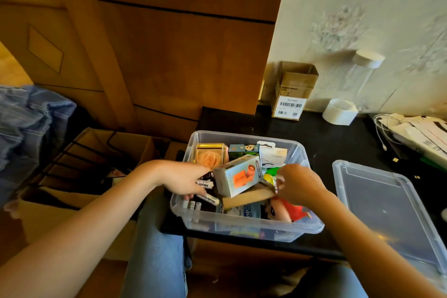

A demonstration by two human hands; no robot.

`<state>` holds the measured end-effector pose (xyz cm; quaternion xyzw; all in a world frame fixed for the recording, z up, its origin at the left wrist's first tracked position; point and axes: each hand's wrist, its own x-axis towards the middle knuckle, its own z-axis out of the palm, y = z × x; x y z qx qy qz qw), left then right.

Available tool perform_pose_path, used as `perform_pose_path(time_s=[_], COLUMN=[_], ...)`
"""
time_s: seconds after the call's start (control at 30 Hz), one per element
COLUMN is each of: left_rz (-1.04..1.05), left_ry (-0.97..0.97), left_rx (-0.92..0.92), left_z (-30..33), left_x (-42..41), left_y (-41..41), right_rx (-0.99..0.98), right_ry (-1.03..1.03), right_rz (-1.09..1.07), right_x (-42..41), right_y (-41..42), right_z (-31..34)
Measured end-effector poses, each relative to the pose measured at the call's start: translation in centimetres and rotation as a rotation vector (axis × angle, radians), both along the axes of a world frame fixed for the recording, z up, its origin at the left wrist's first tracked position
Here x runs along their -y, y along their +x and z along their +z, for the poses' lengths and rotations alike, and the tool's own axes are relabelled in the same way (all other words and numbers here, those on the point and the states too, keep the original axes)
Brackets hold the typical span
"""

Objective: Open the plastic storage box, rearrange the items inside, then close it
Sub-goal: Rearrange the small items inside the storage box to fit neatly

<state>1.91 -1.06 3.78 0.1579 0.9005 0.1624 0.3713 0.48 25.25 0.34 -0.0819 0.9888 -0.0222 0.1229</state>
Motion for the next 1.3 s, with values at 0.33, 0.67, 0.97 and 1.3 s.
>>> perform_pose_path(time_s=[0.33, 0.67, 0.97, 1.3], left_rz=[0.07, 0.155, 0.245, 0.348], left_ry=[0.132, 0.376, 0.535, 0.724], left_rx=[0.051, 0.114, 0.098, 0.146], left_z=[-0.9, -1.0, -0.7, -0.5], left_x=[0.2, 0.6, 0.9, -1.4], left_y=[1.1, 1.1, 1.4, 1.6], right_rx=[-0.304, -0.091, -0.044, -0.28], right_ry=[-0.225, -1.25, -0.631, -0.81], right_rz=[-0.119, -0.391, -0.188, -0.04], right_x=[-1.5, 4.2, 5.2, 3.2], right_y=[0.3, -1.9, -4.5, -1.2], right_z=[6.7, 2.6, 1.0, 3.1])
